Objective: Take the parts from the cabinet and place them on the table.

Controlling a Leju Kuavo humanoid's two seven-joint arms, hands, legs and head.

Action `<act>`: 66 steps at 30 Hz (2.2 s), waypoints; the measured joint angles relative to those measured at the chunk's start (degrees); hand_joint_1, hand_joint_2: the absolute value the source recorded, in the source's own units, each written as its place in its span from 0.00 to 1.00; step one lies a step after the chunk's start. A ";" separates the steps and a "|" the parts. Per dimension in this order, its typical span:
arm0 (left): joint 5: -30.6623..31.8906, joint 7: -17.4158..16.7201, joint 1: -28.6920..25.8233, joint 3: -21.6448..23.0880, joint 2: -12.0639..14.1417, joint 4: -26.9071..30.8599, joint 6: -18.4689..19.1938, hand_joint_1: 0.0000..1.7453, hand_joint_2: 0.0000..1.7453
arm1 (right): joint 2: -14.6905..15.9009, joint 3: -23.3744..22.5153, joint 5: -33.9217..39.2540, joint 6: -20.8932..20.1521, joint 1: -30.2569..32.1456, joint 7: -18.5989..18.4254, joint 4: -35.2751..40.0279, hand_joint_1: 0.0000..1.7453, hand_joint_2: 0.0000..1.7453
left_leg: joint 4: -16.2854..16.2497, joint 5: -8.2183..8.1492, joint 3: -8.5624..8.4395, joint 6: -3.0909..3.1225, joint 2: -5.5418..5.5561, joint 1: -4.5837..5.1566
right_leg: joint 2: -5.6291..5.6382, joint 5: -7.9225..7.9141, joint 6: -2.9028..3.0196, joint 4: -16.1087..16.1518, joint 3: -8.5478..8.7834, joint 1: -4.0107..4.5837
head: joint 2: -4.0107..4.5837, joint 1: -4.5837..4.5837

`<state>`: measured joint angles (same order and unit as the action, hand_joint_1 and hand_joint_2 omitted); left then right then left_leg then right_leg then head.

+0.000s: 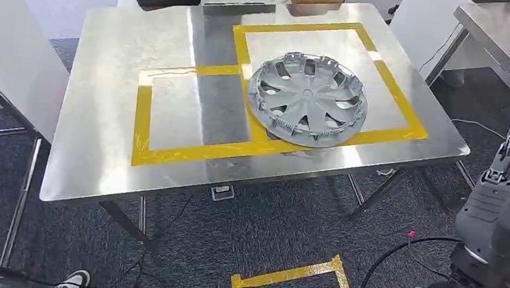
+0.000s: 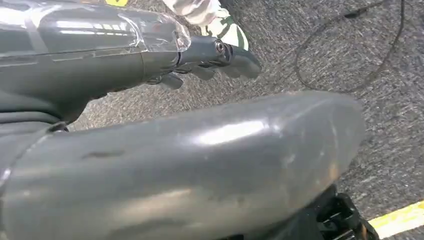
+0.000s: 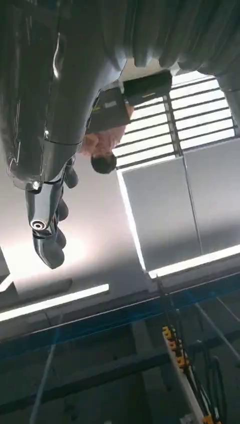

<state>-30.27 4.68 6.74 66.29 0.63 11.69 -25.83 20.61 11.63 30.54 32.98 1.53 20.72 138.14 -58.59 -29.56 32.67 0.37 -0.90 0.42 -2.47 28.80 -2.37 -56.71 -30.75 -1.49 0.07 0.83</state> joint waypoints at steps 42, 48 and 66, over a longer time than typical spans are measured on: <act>0.44 -1.60 0.51 0.37 -1.01 0.02 0.96 0.00 0.00 | 0.02 1.40 -2.30 0.61 -0.25 -1.01 -0.04 0.00 1.00 | 2.34 1.87 -1.40 1.54 0.96 0.39 | 1.96 6.26 -0.43 -17.04 -6.36 0.32 | 0.00 -1.51; 0.44 -1.57 0.56 0.37 -1.09 0.02 0.96 0.00 0.00 | 0.04 1.40 -2.34 0.61 -0.38 -0.99 0.02 0.00 1.00 | 1.79 4.08 0.92 0.22 1.02 0.63 | 2.33 1.87 1.54 1.79 4.98 1.20 | -0.02 -1.46; 0.22 -1.88 0.48 0.37 -1.03 0.02 1.18 0.00 0.00 | -2.49 -6.42 -4.55 -1.09 10.16 0.28 -6.60 0.00 1.00 | 4.04 -1.05 -6.47 0.28 1.15 -0.34 | 1.29 -3.61 0.62 -0.05 -3.93 0.37 | 0.00 -1.51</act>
<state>-30.05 2.80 7.22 66.66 -0.39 11.72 -24.65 18.12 5.20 25.99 31.89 11.69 21.00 131.54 -54.55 -30.61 26.20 0.65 0.25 0.09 -1.18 25.19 -1.74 -56.76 -34.68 -1.13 0.06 -0.68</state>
